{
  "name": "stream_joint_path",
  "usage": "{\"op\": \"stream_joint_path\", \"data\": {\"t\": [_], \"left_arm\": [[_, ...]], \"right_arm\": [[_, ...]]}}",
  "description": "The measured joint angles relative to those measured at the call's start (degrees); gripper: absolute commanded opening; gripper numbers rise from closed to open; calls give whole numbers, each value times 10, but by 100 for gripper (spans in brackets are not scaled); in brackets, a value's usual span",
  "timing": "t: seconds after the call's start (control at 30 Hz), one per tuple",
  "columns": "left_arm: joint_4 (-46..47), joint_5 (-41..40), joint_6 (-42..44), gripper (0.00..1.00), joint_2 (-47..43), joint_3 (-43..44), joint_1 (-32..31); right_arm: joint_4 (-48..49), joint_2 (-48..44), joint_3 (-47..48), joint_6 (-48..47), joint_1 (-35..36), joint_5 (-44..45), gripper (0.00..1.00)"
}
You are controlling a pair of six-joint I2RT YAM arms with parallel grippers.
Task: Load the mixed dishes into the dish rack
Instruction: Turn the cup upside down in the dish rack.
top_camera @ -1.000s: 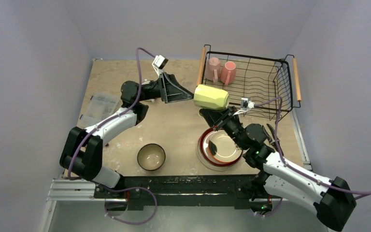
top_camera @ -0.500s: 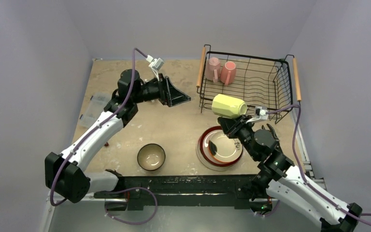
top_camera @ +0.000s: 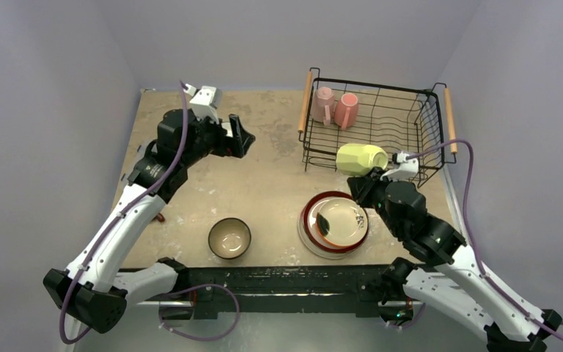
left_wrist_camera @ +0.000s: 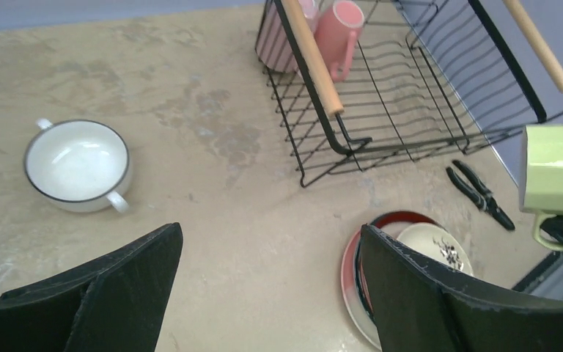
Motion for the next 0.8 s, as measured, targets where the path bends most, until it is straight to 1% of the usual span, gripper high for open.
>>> {"op": "stream_joint_path", "data": {"t": [0.13, 0.27, 0.4, 0.5, 0.6, 0.8], "left_arm": [[-20, -27, 1, 91, 0, 54, 20], [-21, -29, 9, 91, 2, 97, 25], [0, -25, 40, 90, 1, 86, 25], [7, -25, 53, 85, -2, 50, 26], [-9, -17, 64, 85, 7, 44, 26], [-7, 16, 66, 85, 12, 44, 29]], "right_arm": [[-53, 56, 77, -32, 0, 31, 0], [-96, 127, 155, -63, 0, 66, 0], [-126, 229, 247, -96, -4, 96, 0], [-131, 290, 290, -122, -12, 103, 0], [-128, 340, 315, -151, -41, 92, 0], [-95, 423, 336, -225, -143, 16, 0]]}}
